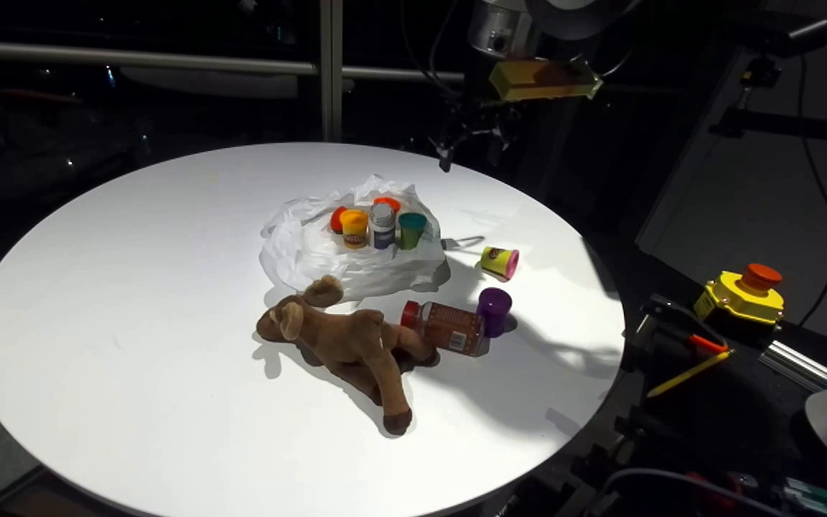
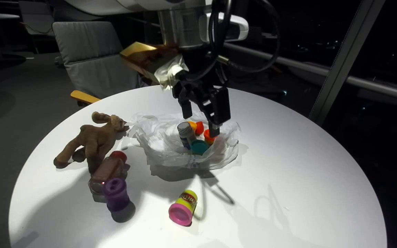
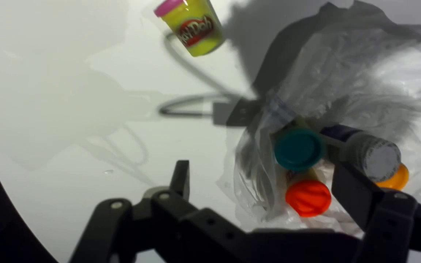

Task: Put all the contents in the white plastic bag

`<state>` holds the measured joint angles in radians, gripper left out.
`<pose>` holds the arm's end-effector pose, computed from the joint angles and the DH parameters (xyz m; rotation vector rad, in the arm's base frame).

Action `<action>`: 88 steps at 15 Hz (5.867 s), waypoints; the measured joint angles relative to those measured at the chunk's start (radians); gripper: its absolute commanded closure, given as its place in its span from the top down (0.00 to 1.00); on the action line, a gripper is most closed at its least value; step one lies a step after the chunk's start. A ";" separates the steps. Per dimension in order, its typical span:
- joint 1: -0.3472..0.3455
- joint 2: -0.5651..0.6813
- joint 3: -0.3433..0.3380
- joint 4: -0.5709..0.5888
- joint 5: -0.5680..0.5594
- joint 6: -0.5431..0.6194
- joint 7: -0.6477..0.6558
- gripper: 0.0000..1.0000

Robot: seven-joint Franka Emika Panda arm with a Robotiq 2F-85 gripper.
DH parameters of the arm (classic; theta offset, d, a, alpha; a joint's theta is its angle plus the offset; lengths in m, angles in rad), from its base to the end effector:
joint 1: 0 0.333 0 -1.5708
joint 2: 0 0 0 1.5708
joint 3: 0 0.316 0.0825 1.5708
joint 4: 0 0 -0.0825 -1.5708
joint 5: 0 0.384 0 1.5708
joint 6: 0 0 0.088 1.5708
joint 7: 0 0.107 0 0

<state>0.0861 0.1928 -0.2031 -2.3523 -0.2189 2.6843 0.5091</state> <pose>0.5242 -0.0554 0.2636 2.9435 -0.6425 0.2497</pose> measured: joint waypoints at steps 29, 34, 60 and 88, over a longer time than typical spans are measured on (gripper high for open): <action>0.063 0.302 -0.092 -0.039 -0.003 0.127 -0.173 0.21; 0.135 0.229 -0.140 -0.010 -0.005 0.059 -0.107 0.21; 0.206 0.545 0.069 0.610 0.064 -0.026 0.202 1.00; 0.065 0.045 0.135 -0.262 0.261 0.123 0.396 1.00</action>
<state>0.1512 0.2382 -0.0683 -2.6146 0.0420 2.8071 0.9051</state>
